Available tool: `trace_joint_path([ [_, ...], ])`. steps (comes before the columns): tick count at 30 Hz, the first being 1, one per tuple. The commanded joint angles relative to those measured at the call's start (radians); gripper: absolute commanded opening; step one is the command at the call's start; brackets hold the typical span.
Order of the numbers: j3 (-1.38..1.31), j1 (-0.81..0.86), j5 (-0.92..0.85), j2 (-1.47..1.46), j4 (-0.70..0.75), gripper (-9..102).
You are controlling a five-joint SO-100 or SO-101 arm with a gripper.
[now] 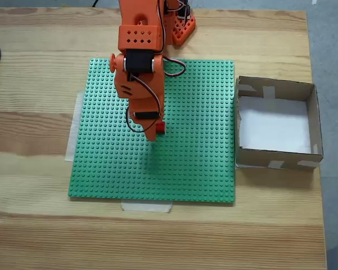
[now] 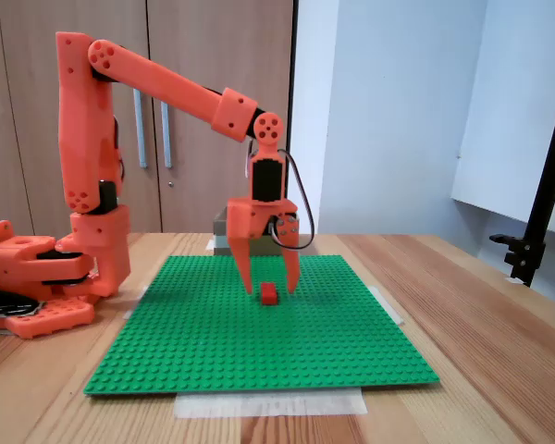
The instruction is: Pick the red lego block and put it in the box.
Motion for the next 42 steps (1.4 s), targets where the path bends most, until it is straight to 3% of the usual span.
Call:
trace_joint_path([
  [1,-0.006,-0.006,0.006,0.002,-0.009,29],
  [42,0.006,-0.017,-0.009,-0.008,-0.075,12],
])
